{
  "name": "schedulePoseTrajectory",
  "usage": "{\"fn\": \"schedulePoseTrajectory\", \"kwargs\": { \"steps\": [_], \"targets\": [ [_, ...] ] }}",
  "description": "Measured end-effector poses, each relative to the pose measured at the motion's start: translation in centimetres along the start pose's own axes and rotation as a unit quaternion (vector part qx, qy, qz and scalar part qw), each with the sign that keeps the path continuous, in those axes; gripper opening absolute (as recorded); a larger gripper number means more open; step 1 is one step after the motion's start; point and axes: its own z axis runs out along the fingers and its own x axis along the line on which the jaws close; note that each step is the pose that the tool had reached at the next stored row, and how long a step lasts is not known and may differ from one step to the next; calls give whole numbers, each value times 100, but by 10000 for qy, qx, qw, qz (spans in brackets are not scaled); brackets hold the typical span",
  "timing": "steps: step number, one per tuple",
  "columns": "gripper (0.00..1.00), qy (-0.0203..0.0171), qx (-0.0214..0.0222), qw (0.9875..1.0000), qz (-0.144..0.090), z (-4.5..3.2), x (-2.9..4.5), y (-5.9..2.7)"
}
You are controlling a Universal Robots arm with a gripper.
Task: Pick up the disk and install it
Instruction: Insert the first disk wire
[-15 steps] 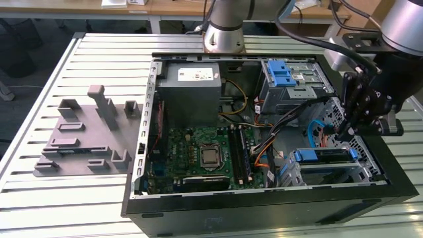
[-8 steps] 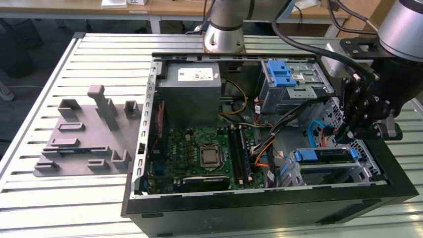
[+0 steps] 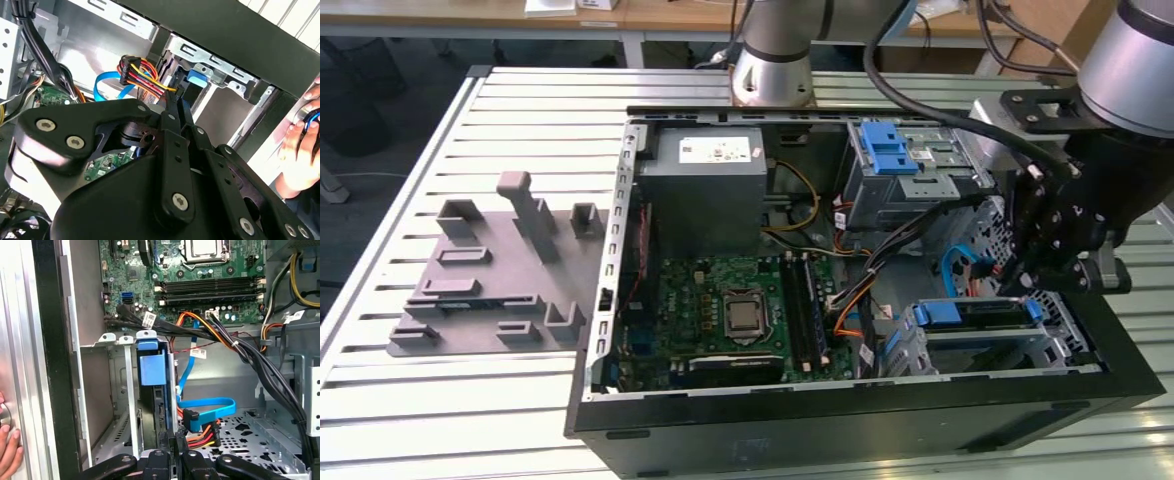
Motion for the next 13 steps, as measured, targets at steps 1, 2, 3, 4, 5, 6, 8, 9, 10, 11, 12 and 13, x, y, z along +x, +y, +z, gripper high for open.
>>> {"fn": "schedulePoseTrajectory", "kwargs": {
  "steps": [1,2,3,4,5,6,8,9,10,11,12,13],
  "targets": [
    [16,-4,11,10000,-1,2,11,2],
    [16,-8,21,10000,-2,5,20,4],
    [16,-10,30,10000,-3,7,24,8],
    [16,-12,37,10000,-4,8,25,13],
    [16,-13,45,10000,-6,9,26,22],
    [16,-14,54,10000,-8,11,28,33],
    [16,-20,76,10000,-17,15,32,56],
    [16,-24,87,10000,-21,17,33,67],
    [16,-28,97,9999,-26,20,34,75],
    [16,-33,103,9999,-37,24,34,80],
    [16,-38,109,9999,-57,30,34,83],
    [16,-44,114,9999,-92,37,33,84]
  ]
}}
